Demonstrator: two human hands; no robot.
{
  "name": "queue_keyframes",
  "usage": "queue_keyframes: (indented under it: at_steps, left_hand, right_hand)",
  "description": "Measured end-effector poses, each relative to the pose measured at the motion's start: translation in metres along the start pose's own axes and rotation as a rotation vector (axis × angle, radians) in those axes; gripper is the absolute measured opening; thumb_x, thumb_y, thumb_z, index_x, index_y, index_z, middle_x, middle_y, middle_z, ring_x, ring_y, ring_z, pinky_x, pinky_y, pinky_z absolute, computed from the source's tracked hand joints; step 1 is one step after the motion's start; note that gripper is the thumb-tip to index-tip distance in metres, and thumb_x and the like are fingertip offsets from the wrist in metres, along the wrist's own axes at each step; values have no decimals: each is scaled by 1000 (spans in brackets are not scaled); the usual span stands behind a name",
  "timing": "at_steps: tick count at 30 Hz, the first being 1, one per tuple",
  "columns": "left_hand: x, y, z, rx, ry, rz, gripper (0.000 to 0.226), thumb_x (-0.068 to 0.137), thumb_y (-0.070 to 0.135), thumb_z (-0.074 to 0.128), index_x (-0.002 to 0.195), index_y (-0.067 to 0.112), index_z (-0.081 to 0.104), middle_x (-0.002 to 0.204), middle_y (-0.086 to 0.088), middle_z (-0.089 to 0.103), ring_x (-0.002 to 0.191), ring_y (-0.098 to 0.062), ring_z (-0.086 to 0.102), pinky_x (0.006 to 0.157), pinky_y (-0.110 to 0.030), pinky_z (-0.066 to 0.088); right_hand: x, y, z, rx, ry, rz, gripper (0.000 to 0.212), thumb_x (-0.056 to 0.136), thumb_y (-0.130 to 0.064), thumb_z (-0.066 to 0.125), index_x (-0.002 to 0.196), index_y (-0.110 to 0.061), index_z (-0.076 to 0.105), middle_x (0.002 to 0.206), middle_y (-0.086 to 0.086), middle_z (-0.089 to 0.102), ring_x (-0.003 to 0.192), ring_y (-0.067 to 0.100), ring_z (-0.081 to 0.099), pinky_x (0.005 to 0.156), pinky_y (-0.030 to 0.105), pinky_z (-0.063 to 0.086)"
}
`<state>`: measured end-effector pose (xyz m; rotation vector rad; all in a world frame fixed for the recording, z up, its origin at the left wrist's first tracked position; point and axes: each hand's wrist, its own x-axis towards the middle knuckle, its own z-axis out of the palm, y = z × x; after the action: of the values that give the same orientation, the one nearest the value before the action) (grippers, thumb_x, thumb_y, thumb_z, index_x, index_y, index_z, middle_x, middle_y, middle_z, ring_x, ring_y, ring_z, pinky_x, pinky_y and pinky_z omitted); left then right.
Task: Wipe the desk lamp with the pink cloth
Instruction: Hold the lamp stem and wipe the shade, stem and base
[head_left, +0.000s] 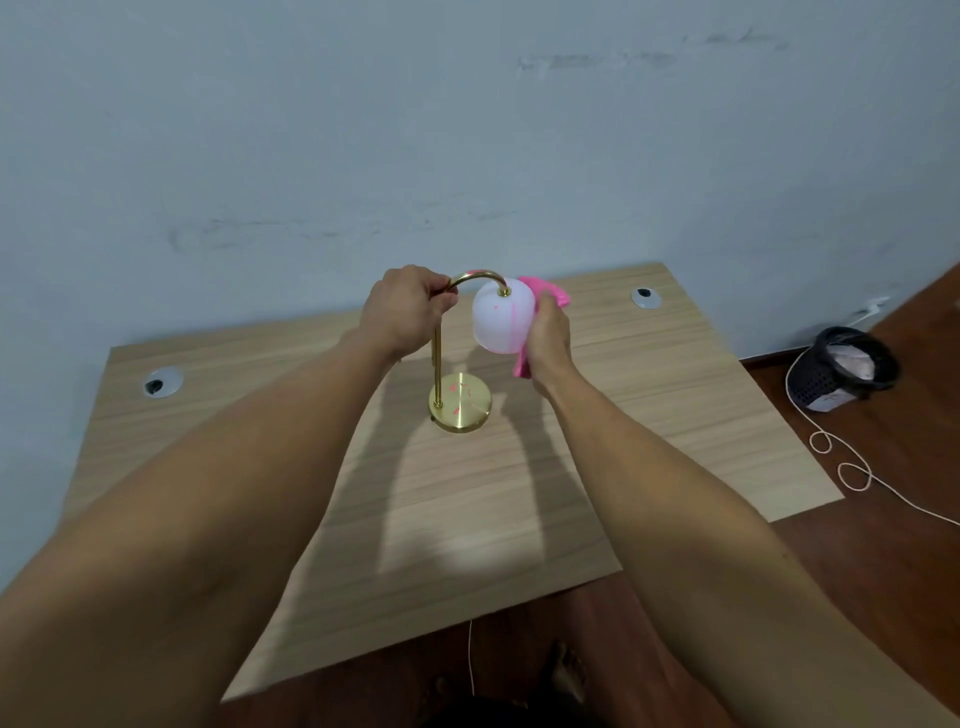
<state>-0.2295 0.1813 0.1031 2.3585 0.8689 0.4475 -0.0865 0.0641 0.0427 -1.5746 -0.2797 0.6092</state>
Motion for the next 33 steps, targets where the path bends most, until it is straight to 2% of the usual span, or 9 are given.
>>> queue_keyframes:
  at_steps: [2, 3, 5, 9, 14, 19, 25, 29, 33]
  left_hand:
    - [1, -1, 0, -2, 3, 0, 19, 92, 30, 59, 87, 19, 74, 80, -11, 67, 81, -34, 62, 75, -49, 54]
    - [1, -1, 0, 0, 4, -2, 19, 92, 31, 59, 88, 19, 74, 80, -10, 68, 81, -34, 62, 76, -49, 54]
    - [2, -2, 0, 0, 4, -5, 19, 92, 31, 60, 88, 20, 75, 79, -8, 68, 81, -33, 63, 76, -48, 54]
    - [2, -2, 0, -18, 1, -8, 18, 92, 31, 61, 90, 22, 76, 79, -5, 68, 81, -32, 63, 78, -47, 55]
    - [4, -1, -2, -8, -10, 1, 17, 93, 28, 62, 93, 19, 77, 79, -4, 68, 83, -33, 65, 81, -48, 55]
    - [2, -1, -3, 4, -10, 16, 16, 92, 28, 63, 92, 21, 77, 71, -2, 64, 81, -34, 65, 79, -47, 55]
    - [6, -1, -2, 11, -12, 11, 17, 93, 27, 63, 94, 20, 78, 69, -3, 64, 78, -33, 64, 80, -45, 56]
    - [4, -1, -3, 2, -12, 8, 17, 91, 29, 62, 93, 23, 78, 73, -2, 68, 82, -33, 66, 83, -44, 55]
    - [7, -2, -4, 2, -24, 19, 16, 90, 29, 62, 89, 24, 77, 66, 0, 62, 79, -34, 66, 78, -44, 56]
  right_hand:
    - [-4, 4, 3, -76, 44, -20, 58, 93, -56, 35, 136, -31, 64, 136, 7, 65, 124, 35, 63, 75, 42, 61]
    - [-7, 8, 6, -137, 30, -138, 56, 97, -53, 35, 144, -31, 57, 150, 3, 56, 135, 29, 56, 92, 48, 59]
    - [-19, 19, 10, -285, -35, -402, 55, 106, -43, 35, 158, -27, 40, 168, -7, 30, 156, 17, 27, 123, 50, 34]
    - [-39, 61, -13, -649, -73, -652, 62, 111, -25, 39, 168, -18, 15, 177, -3, 3, 163, 20, -9, 131, 53, 9]
    - [-37, 48, -5, -878, -64, -874, 63, 108, -22, 45, 165, -10, 23, 174, 4, 18, 162, 25, 8, 132, 48, 8]
    - [-44, 68, -11, -1165, -104, -1017, 59, 109, -30, 29, 163, -7, 29, 172, 11, 25, 161, 29, 16, 127, 57, 21]
    - [-37, 53, -1, -1184, -135, -962, 59, 110, -30, 28, 164, -6, 26, 173, 11, 22, 162, 26, 12, 131, 51, 10]
    - [-43, 83, -36, -1272, -246, -1089, 60, 109, -30, 25, 163, -5, 27, 172, 12, 23, 161, 27, 15, 128, 55, 19]
    - [-28, 52, -11, -1218, -171, -1058, 59, 110, -28, 29, 163, -3, 26, 171, 15, 23, 161, 25, 14, 132, 46, 11]
